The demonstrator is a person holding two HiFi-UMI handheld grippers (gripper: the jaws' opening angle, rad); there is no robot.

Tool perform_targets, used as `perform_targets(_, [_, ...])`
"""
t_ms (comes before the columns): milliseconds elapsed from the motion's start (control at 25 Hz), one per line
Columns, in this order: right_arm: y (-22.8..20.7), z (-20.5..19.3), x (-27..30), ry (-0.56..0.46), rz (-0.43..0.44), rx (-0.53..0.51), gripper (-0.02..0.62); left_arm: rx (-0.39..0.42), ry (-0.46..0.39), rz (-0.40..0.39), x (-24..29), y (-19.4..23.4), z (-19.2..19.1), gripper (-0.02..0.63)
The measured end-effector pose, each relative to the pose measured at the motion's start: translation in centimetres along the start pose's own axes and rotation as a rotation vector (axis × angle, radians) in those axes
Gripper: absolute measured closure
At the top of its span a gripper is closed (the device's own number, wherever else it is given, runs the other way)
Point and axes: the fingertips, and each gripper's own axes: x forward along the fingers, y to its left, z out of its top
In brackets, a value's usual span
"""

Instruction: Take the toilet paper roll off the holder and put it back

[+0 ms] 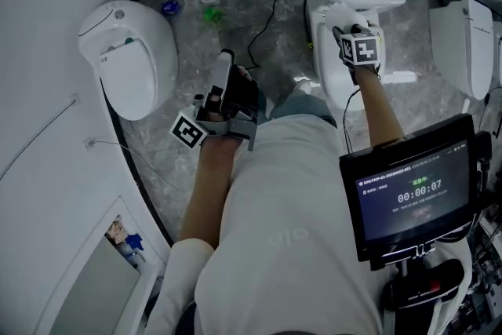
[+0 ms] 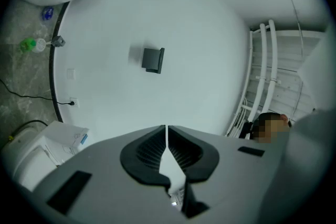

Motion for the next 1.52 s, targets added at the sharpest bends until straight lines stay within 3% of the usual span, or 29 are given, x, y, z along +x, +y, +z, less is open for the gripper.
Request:
perform_targets(160, [3.6, 4.0, -1.5, -0.091, 0.11, 0.025, 0.416, -0.006, -0.011, -0.013, 1.0, 0.6, 0.0, 0.6])
perform_targets(400, [11.6, 5.0, -4.1, -0.15, 0.337, 0.038, 0.416, -0.022, -0.069, 0.059, -2.6, 1.4, -1.1, 0.6])
perform_targets(600, [15.9, 9.0, -7.5, -0.269, 0.495, 0.108, 0.416, -0.007, -0.082, 0.089, -3.6, 1.5, -0.4, 0.6])
perform_targets(760, [18.8, 12.1, -10.1, -0.359, 0.643, 0.167, 0.416, 0.011, -0.141, 0.084, -4.3, 1.4, 0.8, 0.6])
perform_targets(960, [23.0, 15.5, -14.1, -0.456, 0.865, 0.244, 0.416, 0.054, -0.23, 0.058, -5.7, 0.1, 2.8, 0.6])
perform_targets(1120, [29.0, 18.5, -17.1, -0.481, 1.153, 0.228, 0.416, 0.197, -0.371, 0.024, -8.6, -3.7, 5.3, 0.6])
perform_targets(1200, [29.1, 19.2, -18.4, -0.516, 1.218, 0.268, 0.416, 0.206, -0.371, 0.014, -8.6, -4.1, 5.5, 0.6])
perform_targets(1520, [22.2, 20.3, -22.1, -0.747, 1.307, 0.493, 0.416, 0.109, -0.257, 0.009, -5.3, -1.5, 4.5, 0.6])
